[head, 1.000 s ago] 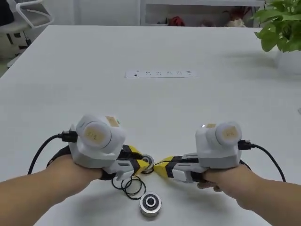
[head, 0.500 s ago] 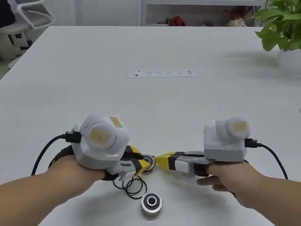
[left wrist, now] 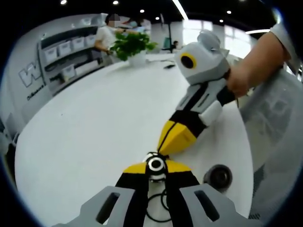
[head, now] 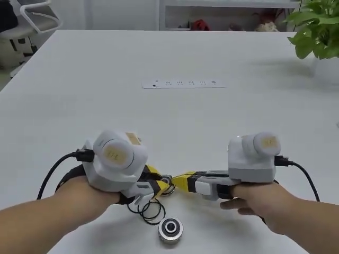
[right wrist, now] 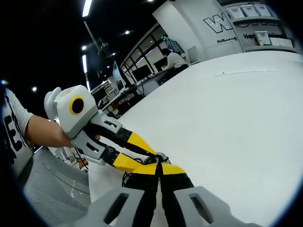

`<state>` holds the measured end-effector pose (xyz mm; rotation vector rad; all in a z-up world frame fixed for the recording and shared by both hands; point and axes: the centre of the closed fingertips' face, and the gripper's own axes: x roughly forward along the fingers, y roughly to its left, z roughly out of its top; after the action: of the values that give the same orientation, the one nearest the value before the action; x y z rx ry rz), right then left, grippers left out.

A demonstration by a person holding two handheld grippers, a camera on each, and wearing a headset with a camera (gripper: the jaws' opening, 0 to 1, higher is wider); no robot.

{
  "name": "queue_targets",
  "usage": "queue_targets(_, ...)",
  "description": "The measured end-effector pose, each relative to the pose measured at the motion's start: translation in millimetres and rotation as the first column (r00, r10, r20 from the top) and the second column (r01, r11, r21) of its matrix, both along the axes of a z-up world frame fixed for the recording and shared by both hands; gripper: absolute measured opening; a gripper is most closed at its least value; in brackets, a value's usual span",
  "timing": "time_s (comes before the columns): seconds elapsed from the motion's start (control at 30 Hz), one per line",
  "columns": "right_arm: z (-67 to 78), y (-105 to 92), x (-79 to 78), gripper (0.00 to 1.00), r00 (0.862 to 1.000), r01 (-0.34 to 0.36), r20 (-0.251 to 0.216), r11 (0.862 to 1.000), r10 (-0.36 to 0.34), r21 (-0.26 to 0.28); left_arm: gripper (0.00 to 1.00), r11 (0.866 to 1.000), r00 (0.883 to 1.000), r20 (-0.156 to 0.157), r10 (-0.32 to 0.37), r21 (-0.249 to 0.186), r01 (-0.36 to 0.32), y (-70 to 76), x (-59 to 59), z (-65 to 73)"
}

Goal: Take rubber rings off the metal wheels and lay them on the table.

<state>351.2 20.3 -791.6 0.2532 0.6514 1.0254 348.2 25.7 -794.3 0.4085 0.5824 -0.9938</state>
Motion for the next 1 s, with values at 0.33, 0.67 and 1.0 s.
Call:
queue_targets(0.33, 4.9, 7.8, -4.4, 0.00, 1.000, -0.025, -0.007, 0.999, 0.025, 0.031, 0.12, 1.000, 1.000, 0.000, -0.009, -0.001, 0.009, -0.7, -1.0, -0.4)
queue_targets(0.67, 12.7, 11.6, -7.2, 0.00, 0.999, -0.045, 0.020, 0.998, 0.044, 0.047, 0.13, 1.000, 1.000, 0.015, -0.012, 0.005, 0.012, -0.7, -0.8, -1.4)
queue_targets(1.0, 19.9, 10.1, -7.5, 0.00, 0.998, -0.051, 0.035, 0.997, 0.049, 0.059, 0.16, 0.999, 0.999, 0.016, -0.042, -0.004, 0.042, 3.0, -5.1, 8.3)
